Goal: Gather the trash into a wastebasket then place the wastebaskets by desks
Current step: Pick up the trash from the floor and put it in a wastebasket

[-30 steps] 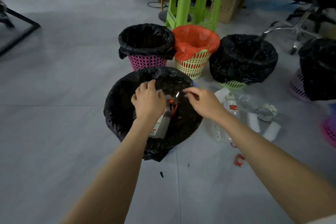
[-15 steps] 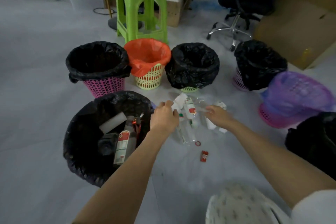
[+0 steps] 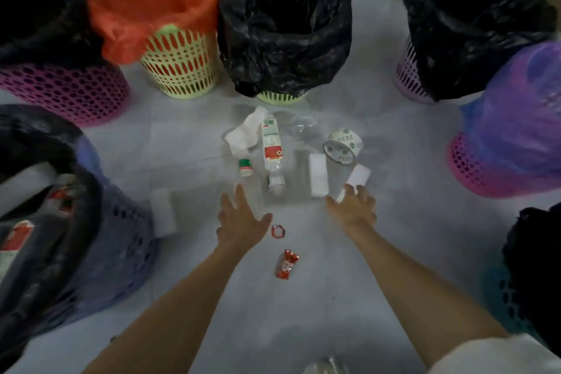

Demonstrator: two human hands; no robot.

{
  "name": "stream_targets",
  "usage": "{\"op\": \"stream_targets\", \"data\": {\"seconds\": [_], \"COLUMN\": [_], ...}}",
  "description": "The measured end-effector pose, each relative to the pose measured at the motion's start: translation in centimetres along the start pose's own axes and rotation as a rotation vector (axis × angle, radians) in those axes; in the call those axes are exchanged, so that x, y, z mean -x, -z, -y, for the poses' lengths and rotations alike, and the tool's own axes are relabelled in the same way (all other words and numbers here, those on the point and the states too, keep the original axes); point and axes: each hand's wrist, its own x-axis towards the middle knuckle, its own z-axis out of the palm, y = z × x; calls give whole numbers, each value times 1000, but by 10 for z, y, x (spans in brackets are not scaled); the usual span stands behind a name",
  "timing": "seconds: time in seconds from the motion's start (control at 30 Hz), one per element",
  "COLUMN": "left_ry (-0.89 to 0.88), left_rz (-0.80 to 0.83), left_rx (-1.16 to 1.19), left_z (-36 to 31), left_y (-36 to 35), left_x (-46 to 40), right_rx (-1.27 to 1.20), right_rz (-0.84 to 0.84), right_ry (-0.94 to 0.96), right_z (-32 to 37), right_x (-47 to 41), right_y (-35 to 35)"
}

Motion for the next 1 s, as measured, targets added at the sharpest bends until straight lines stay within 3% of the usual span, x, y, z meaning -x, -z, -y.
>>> {"op": "stream_targets", "data": {"seconds": [0.1, 0.27, 0.4, 0.6, 0.77, 1.0], "left_ry": [115, 201, 212, 157, 128, -58], "left_rz": [-55, -117, -138, -9, -70, -111], "left_rx": [71, -23, 34, 35, -7, -77], "left_z": [-1, -10, -7, 15, 31, 24], "left_y": [-9, -26, -34, -33, -13, 48], "left_x": [-19, -57, -71, -59, -36, 12], "right_rx": [20, 15, 57, 105, -170, -562], "right_rz": [-38, -25, -183, -141, -167, -280], "right_ry": [29, 64, 170, 302, 327, 409], "right_z": [7, 18, 16, 16, 31, 93], "right_x": [-21, -59, -65, -42, -3, 49], "right_y": [-10, -37, -50, -61, -62, -29]}}
